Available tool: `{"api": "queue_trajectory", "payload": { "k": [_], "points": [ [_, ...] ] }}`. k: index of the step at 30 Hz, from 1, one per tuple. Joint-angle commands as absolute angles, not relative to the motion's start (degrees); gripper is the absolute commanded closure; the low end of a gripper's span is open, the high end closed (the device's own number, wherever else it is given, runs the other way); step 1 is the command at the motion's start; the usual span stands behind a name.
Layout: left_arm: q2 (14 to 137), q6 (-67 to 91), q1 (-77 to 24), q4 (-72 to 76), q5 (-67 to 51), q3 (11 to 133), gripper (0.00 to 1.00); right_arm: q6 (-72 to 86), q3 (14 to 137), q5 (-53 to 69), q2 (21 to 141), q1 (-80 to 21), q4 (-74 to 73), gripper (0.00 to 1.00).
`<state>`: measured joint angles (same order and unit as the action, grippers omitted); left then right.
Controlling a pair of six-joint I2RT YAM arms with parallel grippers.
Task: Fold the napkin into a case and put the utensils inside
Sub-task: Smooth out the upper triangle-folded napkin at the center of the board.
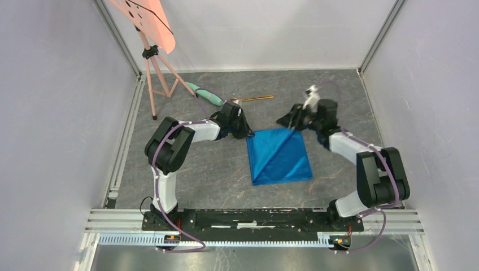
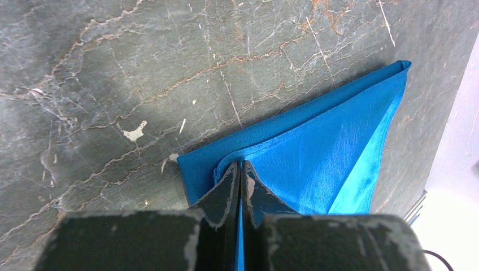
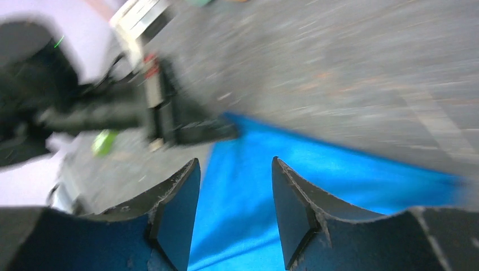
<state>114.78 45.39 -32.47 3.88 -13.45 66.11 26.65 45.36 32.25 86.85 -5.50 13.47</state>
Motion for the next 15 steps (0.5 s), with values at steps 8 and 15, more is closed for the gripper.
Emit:
{"api": "queue_trajectory", "payload": {
  "k": [8,15],
  "points": [
    [116.80,44.49,-32.10,0.44,-10.68,64.51,0.95,42.02,33.39,45.40,96.89,-18.56,41.61,0.39],
    [116.73,43.52,-32.04,0.27,-10.51,64.58,0.95,39.94,28.28,44.80,102.31,-14.39,44.57,0.40]
  ]
}}
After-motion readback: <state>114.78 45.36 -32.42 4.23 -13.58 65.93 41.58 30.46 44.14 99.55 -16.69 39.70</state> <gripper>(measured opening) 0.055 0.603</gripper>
